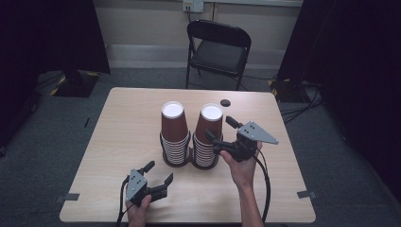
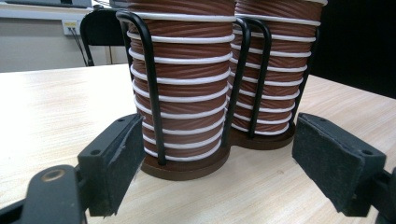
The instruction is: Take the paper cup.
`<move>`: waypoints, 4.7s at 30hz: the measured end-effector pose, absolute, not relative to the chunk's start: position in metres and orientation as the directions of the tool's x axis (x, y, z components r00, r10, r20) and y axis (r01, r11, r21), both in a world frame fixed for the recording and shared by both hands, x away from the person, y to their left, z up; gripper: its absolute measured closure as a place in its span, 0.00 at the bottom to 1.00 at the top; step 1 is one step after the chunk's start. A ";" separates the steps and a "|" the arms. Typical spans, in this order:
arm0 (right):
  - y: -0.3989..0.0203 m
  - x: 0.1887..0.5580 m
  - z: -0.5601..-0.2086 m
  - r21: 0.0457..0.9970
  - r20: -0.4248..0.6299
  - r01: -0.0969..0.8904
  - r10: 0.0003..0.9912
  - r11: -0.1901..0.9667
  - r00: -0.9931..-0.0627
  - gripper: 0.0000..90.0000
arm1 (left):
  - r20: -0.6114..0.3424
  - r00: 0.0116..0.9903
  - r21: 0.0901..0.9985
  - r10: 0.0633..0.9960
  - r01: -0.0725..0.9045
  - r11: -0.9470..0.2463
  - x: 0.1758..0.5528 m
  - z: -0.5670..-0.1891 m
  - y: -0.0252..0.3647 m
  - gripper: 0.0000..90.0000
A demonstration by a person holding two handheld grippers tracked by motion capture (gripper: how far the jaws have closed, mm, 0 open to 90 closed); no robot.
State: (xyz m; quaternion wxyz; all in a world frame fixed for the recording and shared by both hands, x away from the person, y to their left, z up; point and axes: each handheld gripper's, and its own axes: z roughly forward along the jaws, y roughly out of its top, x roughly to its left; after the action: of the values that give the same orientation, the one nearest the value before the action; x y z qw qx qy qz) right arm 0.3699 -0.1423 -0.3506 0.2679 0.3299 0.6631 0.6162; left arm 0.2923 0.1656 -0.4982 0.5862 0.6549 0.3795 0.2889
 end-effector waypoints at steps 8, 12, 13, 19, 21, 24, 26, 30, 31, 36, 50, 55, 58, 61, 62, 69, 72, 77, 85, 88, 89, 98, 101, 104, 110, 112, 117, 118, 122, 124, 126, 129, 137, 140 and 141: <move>-0.136 0.387 -0.347 0.992 0.054 0.119 0.764 0.030 -0.643 0.15 | -0.067 0.544 0.987 0.836 0.157 -0.023 0.292 -0.498 0.166 0.19; -0.131 0.394 -0.348 0.991 0.053 0.130 0.777 0.037 -0.627 0.15 | -0.067 0.546 0.988 0.835 0.155 -0.022 0.292 -0.498 0.166 0.19; -0.131 0.395 -0.349 0.991 0.053 0.129 0.776 0.036 -0.629 0.15 | -0.068 0.546 0.988 0.835 0.155 -0.021 0.292 -0.498 0.166 0.19; -0.126 0.404 -0.356 0.986 0.078 0.160 0.760 0.035 -0.645 0.15 | -0.068 0.546 0.988 0.835 0.153 -0.020 0.292 -0.498 0.166 0.19; -0.123 0.406 -0.358 0.986 0.078 0.163 0.756 0.039 -0.650 0.14 | -0.068 0.546 0.988 0.835 0.152 -0.020 0.292 -0.498 0.166 0.19; -0.120 0.409 -0.361 0.982 0.077 0.179 0.761 0.052 -0.644 0.15 | -0.065 0.546 0.988 0.835 0.151 -0.022 0.292 -0.498 0.166 0.19; -0.118 0.412 -0.363 0.979 0.088 0.195 0.760 0.052 -0.644 0.14 | -0.066 0.547 0.988 0.835 0.152 -0.022 0.292 -0.498 0.166 0.19; -0.115 0.417 -0.370 0.974 0.093 0.216 0.763 0.062 -0.640 0.15 | -0.067 0.544 0.988 0.836 0.151 -0.019 0.291 -0.498 0.166 0.19; -0.115 0.418 -0.372 0.973 0.098 0.223 0.763 0.063 -0.639 0.14 | -0.067 0.544 0.988 0.836 0.150 -0.019 0.291 -0.498 0.166 0.19; -0.113 0.419 -0.379 0.967 0.097 0.243 0.764 0.079 -0.637 0.12 | -0.067 0.544 0.988 0.836 0.150 -0.019 0.291 -0.498 0.166 0.19; -0.112 0.416 -0.385 0.965 0.043 0.229 0.774 0.132 -0.631 0.11 | -0.065 0.552 0.988 0.832 0.153 -0.024 0.292 -0.498 0.166 0.19; -0.113 0.417 -0.385 0.963 0.050 0.236 0.772 0.131 -0.634 0.12 | -0.062 0.551 0.988 0.832 0.154 -0.028 0.292 -0.498 0.165 0.19; -0.113 0.418 -0.384 0.962 0.058 0.243 0.775 0.125 -0.629 0.12 | -0.062 0.551 0.988 0.832 0.154 -0.028 0.292 -0.498 0.165 0.19; -0.113 0.418 -0.384 0.962 0.059 0.243 0.774 0.125 -0.630 0.13 | -0.062 0.564 0.987 0.824 0.157 -0.033 0.293 -0.498 0.165 0.19; -0.113 0.418 -0.384 0.962 0.060 0.243 0.773 0.124 -0.632 0.13 | -0.058 0.568 0.987 0.821 0.157 -0.039 0.293 -0.498 0.165 0.19; -0.113 0.417 -0.383 0.962 0.058 0.240 0.770 0.126 -0.636 0.13 | -0.059 0.564 0.987 0.824 0.155 -0.035 0.293 -0.498 0.165 0.18; -0.114 0.417 -0.381 0.964 0.064 0.237 0.767 0.117 -0.638 0.13 | -0.060 0.563 0.987 0.824 0.154 -0.033 0.293 -0.498 0.165 0.18; -0.116 0.417 -0.377 0.970 0.075 0.223 0.759 0.094 -0.647 0.13 | -0.059 0.562 0.987 0.825 0.155 -0.035 0.292 -0.498 0.165 0.18; -0.117 0.416 -0.370 0.975 0.081 0.210 0.761 0.074 -0.643 0.14 | -0.070 0.557 0.986 0.827 0.164 -0.027 0.293 -0.498 0.166 0.18; -0.117 0.416 -0.367 0.976 0.077 0.206 0.764 0.074 -0.640 0.14 | -0.086 0.554 0.985 0.828 0.170 -0.011 0.293 -0.498 0.166 0.18; -0.117 0.416 -0.367 0.976 0.081 0.207 0.765 0.071 -0.639 0.14 | -0.079 0.557 0.986 0.827 0.166 -0.018 0.293 -0.498 0.166 0.18; -0.119 0.415 -0.359 0.980 0.083 0.192 0.766 0.053 -0.637 0.14 | -0.067 0.554 0.986 0.830 0.161 -0.028 0.293 -0.498 0.165 0.18; -0.120 0.415 -0.356 0.981 0.089 0.188 0.763 0.043 -0.641 0.14 | -0.066 0.549 0.986 0.833 0.164 -0.029 0.293 -0.498 0.165 0.18; -0.121 0.415 -0.352 0.983 0.090 0.180 0.760 0.037 -0.643 0.14 | -0.066 0.550 0.985 0.832 0.167 -0.032 0.293 -0.498 0.165 0.18; -0.124 0.415 -0.344 0.983 0.111 0.181 0.753 0.011 -0.649 0.14 | -0.061 0.557 0.986 0.828 0.165 -0.038 0.293 -0.498 0.165 0.19; -0.125 0.416 -0.343 0.984 0.107 0.177 0.751 0.014 -0.651 0.14 | -0.059 0.559 0.985 0.827 0.165 -0.041 0.293 -0.498 0.164 0.19; -0.124 0.415 -0.335 0.986 0.116 0.169 0.740 -0.004 -0.662 0.14 | -0.070 0.546 0.986 0.835 0.166 -0.026 0.293 -0.498 0.165 0.18; -0.124 0.415 -0.333 0.986 0.116 0.168 0.739 -0.004 -0.663 0.14 | -0.075 0.542 0.986 0.837 0.167 -0.020 0.293 -0.498 0.165 0.18; -0.127 0.412 -0.330 0.987 0.132 0.158 0.737 -0.035 -0.663 0.14 | -0.075 0.544 0.986 0.836 0.168 -0.021 0.294 -0.498 0.165 0.18; -0.129 0.412 -0.329 0.988 0.127 0.150 0.736 -0.035 -0.665 0.14 | -0.071 0.546 0.986 0.835 0.167 -0.025 0.293 -0.498 0.165 0.18; -0.131 0.410 -0.327 0.987 0.139 0.150 0.735 -0.052 -0.663 0.14 | -0.075 0.544 0.986 0.836 0.165 -0.019 0.293 -0.498 0.165 0.19; -0.134 0.407 -0.325 0.987 0.141 0.150 0.734 -0.053 -0.664 0.14 | -0.078 0.547 0.986 0.833 0.164 -0.015 0.293 -0.498 0.166 0.19; -0.146 0.400 -0.319 0.987 0.154 0.128 0.741 -0.093 -0.654 0.14 | -0.058 0.569 0.987 0.820 0.159 -0.040 0.293 -0.498 0.165 0.21; -0.152 0.398 -0.320 0.983 0.181 0.143 0.745 -0.115 -0.642 0.14 | -0.055 0.574 0.985 0.817 0.165 -0.050 0.294 -0.498 0.164 0.21; -0.154 0.397 -0.320 0.982 0.186 0.145 0.747 -0.121 -0.638 0.14 | -0.056 0.577 0.984 0.815 0.168 -0.051 0.294 -0.498 0.164 0.21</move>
State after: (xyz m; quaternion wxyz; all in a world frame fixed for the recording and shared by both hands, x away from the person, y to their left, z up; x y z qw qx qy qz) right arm 0.3972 -0.1539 -0.3202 0.2291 0.3582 0.6222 0.6573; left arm 0.2945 0.1641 -0.4976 0.5829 0.6700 0.3668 0.2772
